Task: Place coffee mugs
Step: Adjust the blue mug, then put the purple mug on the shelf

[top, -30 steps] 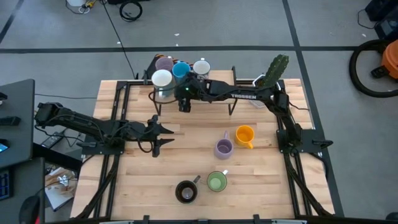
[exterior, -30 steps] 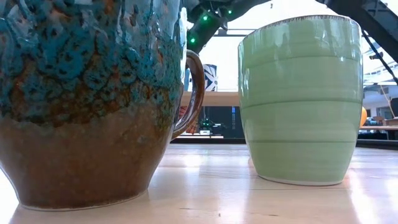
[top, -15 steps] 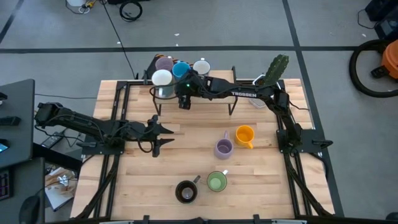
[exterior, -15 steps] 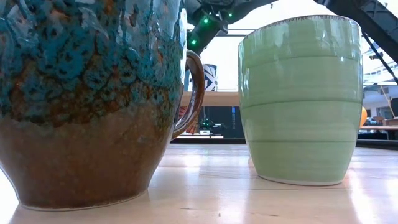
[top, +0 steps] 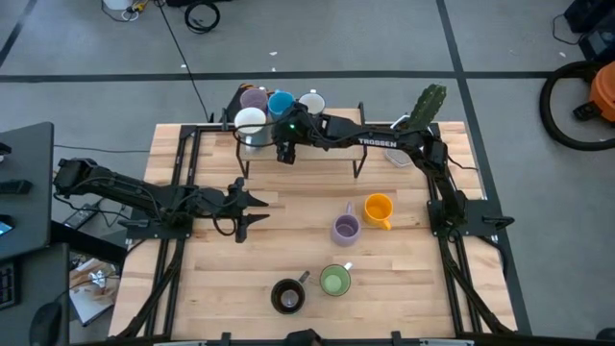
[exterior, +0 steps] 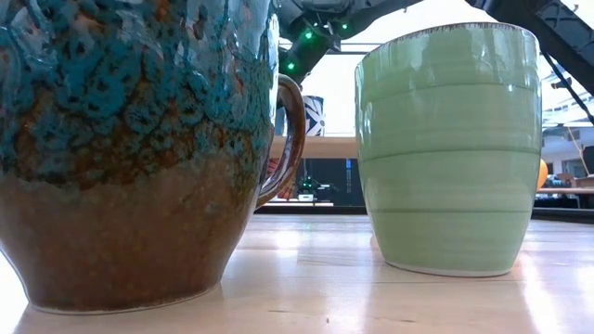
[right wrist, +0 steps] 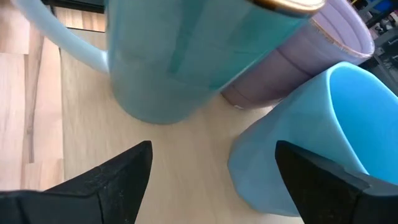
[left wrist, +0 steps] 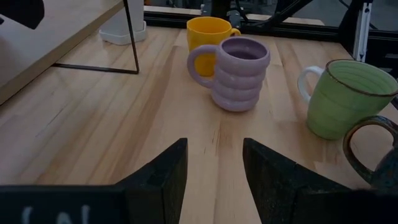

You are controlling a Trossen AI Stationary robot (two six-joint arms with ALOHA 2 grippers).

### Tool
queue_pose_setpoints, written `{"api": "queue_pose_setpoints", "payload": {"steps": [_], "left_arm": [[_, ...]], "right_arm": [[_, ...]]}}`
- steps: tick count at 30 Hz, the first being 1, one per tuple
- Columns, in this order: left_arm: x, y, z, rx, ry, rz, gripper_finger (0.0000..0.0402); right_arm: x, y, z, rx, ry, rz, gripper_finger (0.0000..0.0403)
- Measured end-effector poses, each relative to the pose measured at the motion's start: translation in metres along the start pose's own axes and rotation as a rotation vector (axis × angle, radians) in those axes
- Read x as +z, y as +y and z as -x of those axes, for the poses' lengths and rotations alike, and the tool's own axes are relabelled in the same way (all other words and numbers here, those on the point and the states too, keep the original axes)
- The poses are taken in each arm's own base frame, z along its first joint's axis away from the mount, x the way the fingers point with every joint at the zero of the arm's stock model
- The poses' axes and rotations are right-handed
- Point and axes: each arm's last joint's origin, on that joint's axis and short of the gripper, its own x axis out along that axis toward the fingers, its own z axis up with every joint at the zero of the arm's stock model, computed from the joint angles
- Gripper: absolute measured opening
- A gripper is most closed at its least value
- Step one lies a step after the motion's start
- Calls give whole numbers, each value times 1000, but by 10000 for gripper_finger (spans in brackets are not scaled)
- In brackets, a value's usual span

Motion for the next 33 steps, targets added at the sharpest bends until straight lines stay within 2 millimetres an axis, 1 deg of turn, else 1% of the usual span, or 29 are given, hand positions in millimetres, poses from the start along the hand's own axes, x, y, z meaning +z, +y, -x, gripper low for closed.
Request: {"api": "queue_pose_setpoints", "payload": {"steps": [5,8,11,18,23,26,29,33], "left_arm": [[0,0,0,0,0,0,160],[0,0,0,0,2,0,160],[0,0,0,0,4,-1,160],[-3,0,0,-3,29,17,160],[-9,0,0,-29,91,24,160],[-11,-1,0,-64,116,-12,160],[-11,-1,1,-90,117,-83,160],[-11,-1,0,-90,116,-120,160]], "right_arm": [[0,-1,0,8,-5,-2,347],[2,6,2,19,-5,11,347],[6,17,11,18,22,56,347],[22,29,49,93,34,86,347],[27,46,85,180,67,160,347],[28,54,105,254,73,173,347],[28,61,120,332,90,134,347],[18,74,134,397,224,71,347]]}}
